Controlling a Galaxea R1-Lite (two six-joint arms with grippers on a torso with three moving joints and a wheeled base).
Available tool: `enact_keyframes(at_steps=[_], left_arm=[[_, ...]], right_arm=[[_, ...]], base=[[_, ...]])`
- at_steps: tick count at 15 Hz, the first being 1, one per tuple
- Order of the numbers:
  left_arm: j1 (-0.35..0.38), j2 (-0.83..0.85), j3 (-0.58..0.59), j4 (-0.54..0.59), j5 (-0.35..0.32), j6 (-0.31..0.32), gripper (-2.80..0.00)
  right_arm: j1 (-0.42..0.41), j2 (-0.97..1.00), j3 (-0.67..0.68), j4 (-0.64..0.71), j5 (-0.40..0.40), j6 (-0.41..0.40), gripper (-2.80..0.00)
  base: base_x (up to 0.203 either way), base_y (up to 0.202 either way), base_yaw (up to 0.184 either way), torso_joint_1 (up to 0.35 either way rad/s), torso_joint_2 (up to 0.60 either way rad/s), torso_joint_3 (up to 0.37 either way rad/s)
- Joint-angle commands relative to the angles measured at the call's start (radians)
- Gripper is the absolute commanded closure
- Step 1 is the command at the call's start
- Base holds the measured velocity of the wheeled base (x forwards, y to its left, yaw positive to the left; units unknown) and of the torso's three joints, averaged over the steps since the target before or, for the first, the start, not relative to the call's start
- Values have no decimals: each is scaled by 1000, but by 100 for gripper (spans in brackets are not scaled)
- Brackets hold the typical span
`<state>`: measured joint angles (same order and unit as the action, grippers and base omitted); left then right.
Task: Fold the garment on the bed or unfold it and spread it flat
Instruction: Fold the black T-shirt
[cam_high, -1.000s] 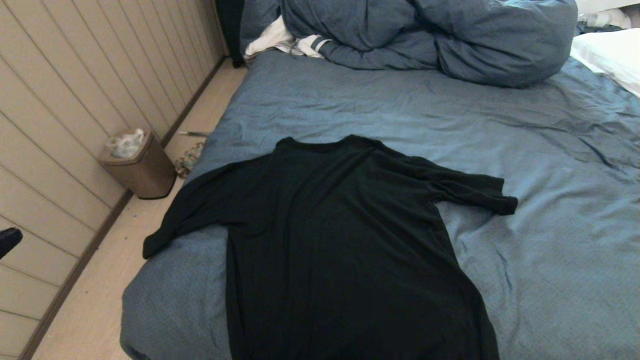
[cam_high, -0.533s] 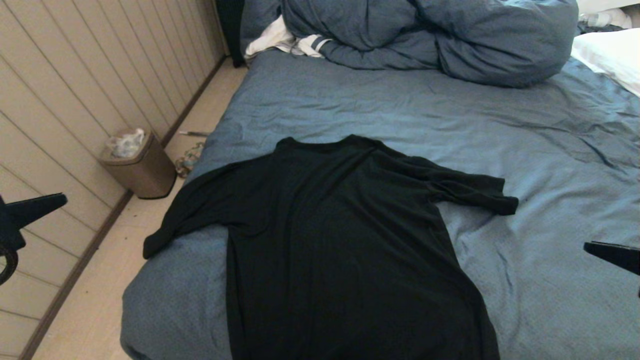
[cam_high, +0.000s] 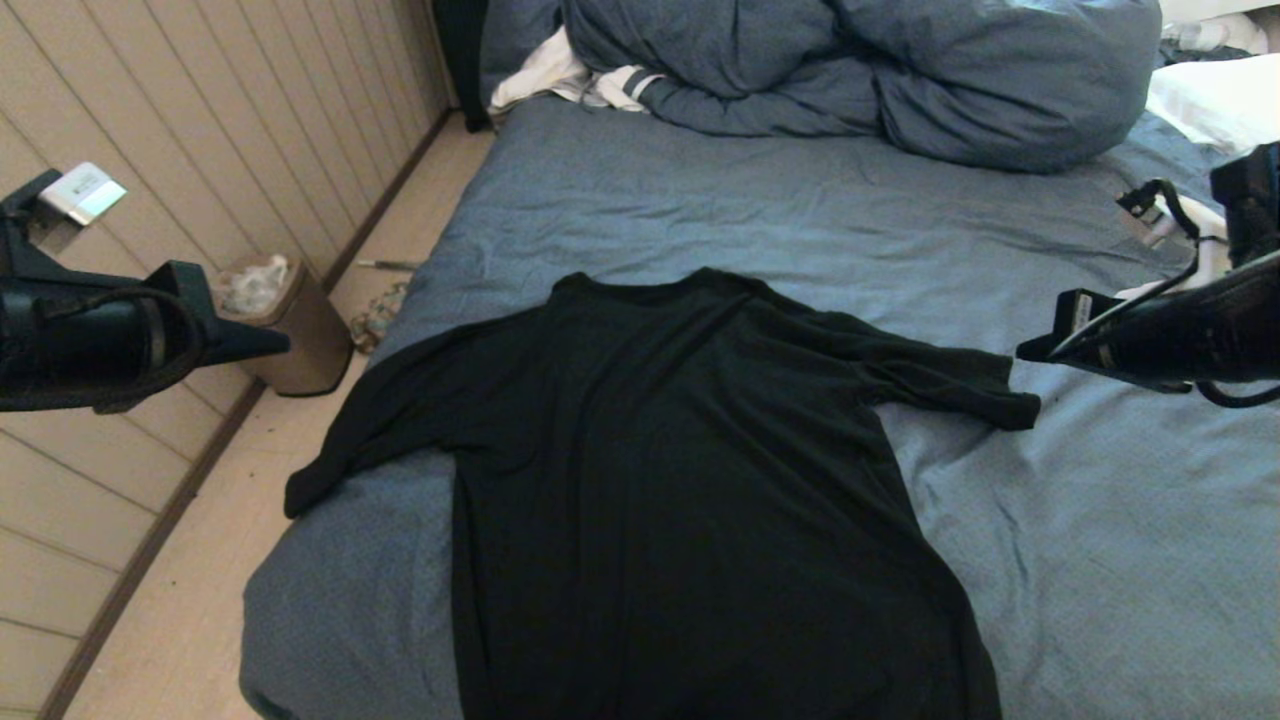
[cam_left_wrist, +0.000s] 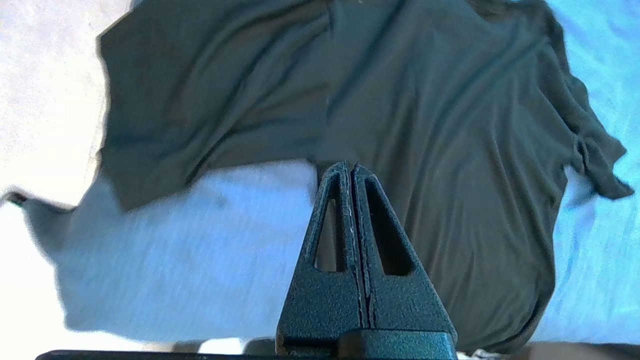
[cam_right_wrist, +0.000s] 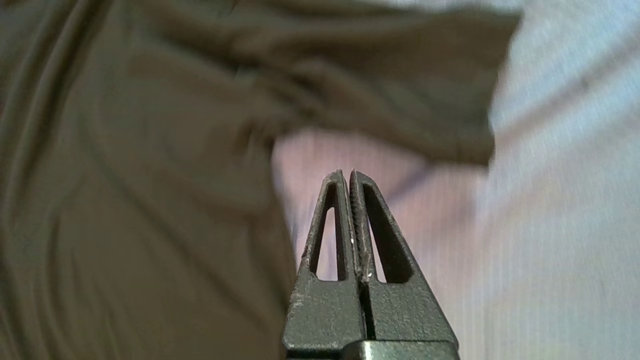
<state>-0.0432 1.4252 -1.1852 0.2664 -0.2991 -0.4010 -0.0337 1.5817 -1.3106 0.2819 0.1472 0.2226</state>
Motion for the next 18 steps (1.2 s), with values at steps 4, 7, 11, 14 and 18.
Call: enact_keyframes(at_steps=[4,7,11,14,18], left_arm=[[-2,245,-143,5,-6,-36,0],[-3,299,-153,1,-10,-59,0],[-3,293,-109,-50,-18,-82,0],[-7,291,-93,-55,-21,-81,0],[-25,291,-60,-82,-21,-82,0]], right_arm=[[-116,333,-363,253,37,-29,0],[-152,389,-411,293,40,-65,-280],[-153,428,-458,293,41,-84,-280],[-150,421,-449,295,42,-84,-280],[-140,460,-448,295,47,-79,-280]], base=[[0,0,0,0,0,0],[0,0,0,0,0,0],[0,0,0,0,0,0],[0,0,0,0,0,0],[0,0,0,0,0,0]])
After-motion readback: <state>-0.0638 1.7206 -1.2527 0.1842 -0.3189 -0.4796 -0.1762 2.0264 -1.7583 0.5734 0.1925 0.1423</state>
